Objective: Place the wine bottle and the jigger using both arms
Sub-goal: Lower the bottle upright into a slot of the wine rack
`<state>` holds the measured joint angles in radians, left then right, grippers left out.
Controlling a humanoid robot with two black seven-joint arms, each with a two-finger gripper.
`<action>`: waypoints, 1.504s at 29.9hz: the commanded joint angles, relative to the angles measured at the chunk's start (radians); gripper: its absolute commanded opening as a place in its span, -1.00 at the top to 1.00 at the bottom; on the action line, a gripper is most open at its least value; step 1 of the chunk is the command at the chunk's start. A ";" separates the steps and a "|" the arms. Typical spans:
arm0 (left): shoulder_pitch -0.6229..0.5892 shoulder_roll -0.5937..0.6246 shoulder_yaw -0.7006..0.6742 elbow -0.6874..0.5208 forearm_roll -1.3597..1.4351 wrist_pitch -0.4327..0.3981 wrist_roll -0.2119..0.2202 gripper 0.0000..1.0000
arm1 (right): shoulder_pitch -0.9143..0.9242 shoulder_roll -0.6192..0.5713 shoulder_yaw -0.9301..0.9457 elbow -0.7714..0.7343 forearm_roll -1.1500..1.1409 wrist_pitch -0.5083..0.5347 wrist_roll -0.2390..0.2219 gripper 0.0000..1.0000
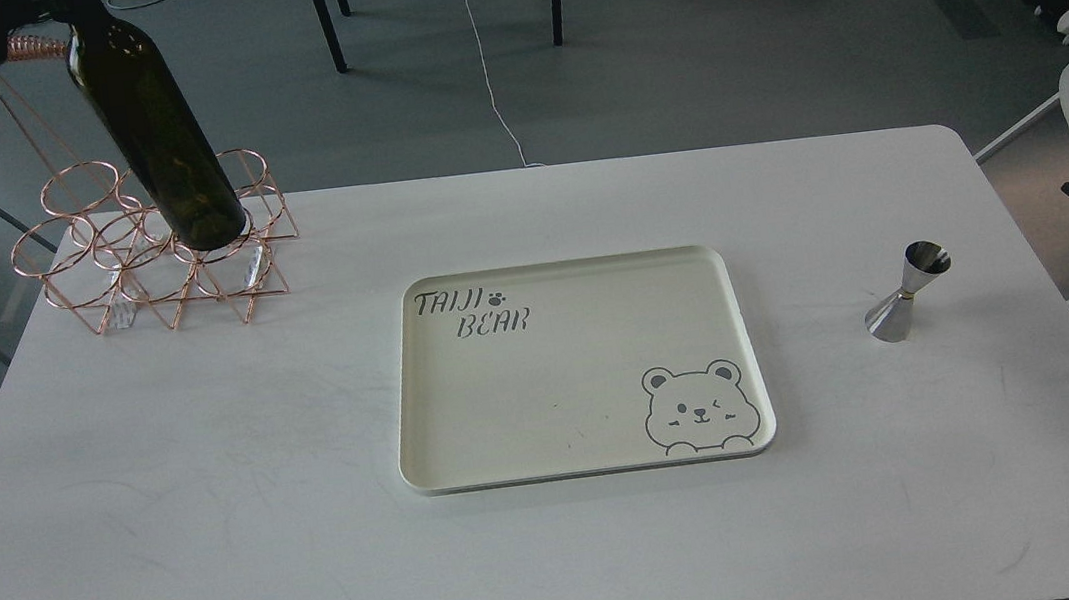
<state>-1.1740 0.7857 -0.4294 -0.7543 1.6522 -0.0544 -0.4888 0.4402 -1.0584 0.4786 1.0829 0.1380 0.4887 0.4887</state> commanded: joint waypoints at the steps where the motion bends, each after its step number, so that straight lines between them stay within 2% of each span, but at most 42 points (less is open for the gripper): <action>1: 0.001 0.000 0.000 0.000 0.000 0.001 0.000 0.82 | 0.000 0.000 0.000 0.000 0.000 0.000 0.000 -0.95; 24: 0.007 -0.037 0.049 0.000 -0.009 0.038 0.000 0.79 | -0.001 0.000 0.000 -0.006 0.000 0.000 0.000 -0.95; 45: 0.111 -0.039 0.051 0.001 -0.071 0.099 0.000 0.69 | -0.012 -0.002 0.001 -0.008 0.000 0.000 0.000 -0.95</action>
<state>-1.0715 0.7466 -0.3788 -0.7544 1.5810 0.0380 -0.4883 0.4280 -1.0600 0.4800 1.0753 0.1381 0.4887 0.4887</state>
